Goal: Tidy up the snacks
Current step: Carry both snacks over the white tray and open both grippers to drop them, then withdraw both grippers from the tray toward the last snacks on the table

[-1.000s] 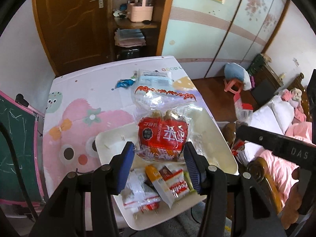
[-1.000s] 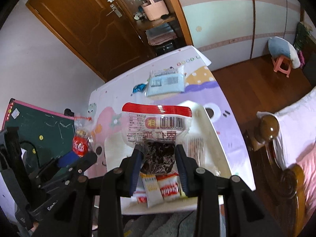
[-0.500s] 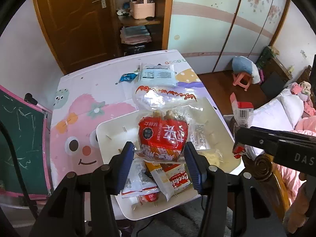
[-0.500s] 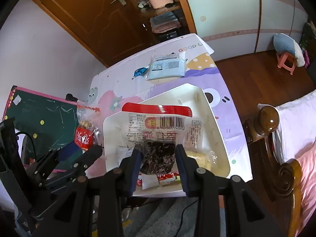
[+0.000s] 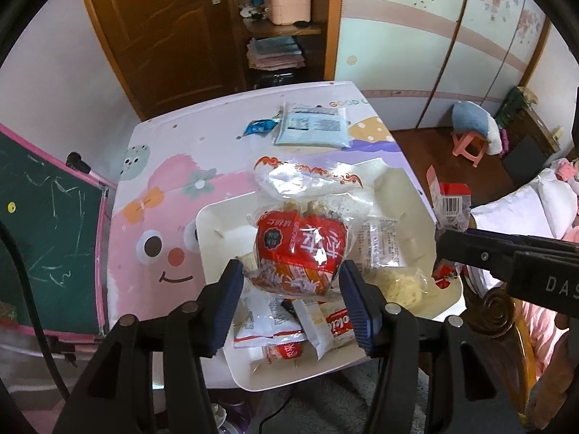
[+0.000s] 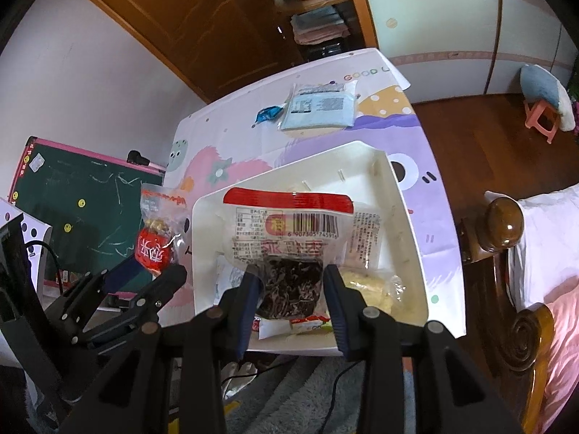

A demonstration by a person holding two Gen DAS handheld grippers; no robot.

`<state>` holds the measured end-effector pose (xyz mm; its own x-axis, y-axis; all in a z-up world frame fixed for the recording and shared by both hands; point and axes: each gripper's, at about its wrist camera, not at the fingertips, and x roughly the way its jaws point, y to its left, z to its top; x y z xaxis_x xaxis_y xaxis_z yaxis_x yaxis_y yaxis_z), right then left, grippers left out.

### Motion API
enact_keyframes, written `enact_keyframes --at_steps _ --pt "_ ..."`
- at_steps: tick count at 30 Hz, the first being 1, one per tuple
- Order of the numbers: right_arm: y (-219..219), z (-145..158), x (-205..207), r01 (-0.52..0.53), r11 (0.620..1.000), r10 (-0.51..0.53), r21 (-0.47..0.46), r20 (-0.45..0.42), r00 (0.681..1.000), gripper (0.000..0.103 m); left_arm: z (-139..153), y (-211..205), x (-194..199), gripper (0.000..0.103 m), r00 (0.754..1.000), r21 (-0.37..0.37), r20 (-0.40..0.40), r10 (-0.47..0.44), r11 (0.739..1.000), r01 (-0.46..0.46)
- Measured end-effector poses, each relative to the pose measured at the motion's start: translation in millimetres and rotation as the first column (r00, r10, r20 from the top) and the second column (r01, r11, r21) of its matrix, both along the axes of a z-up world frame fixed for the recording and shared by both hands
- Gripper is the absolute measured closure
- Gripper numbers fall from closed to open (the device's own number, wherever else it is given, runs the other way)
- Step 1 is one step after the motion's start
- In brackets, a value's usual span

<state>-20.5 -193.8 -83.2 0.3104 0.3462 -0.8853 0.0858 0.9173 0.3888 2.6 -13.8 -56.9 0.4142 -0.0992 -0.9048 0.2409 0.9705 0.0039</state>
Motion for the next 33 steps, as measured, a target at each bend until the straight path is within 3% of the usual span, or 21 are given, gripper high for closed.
enact_keyframes --at_steps 6,9,12,16,33 --pt "9 0 5 -0.026 1.000 0.026 -0.010 0.005 1.000 0.064 2 3 -2 0.046 0.999 0.025 0.034 0.011 1.000 -0.012" --pt "12 0 7 -0.030 1.000 0.030 -0.008 0.006 1.000 0.059 3 4 -1 0.027 0.999 0.031 0.038 0.020 0.999 -0.021" --pt "13 1 9 -0.024 1.000 0.025 -0.014 0.023 0.999 0.053 4 4 1 0.021 0.999 0.040 0.045 0.027 0.999 -0.029" --pt "15 7 11 -0.024 1.000 0.025 -0.019 0.058 0.998 0.045 3 4 2 0.020 0.999 0.041 0.038 0.034 0.999 -0.036" --pt "0 7 8 -0.060 0.998 0.060 -0.009 0.056 0.997 0.044 8 -15 -4 0.020 0.997 0.044 0.035 0.074 0.996 -0.076"
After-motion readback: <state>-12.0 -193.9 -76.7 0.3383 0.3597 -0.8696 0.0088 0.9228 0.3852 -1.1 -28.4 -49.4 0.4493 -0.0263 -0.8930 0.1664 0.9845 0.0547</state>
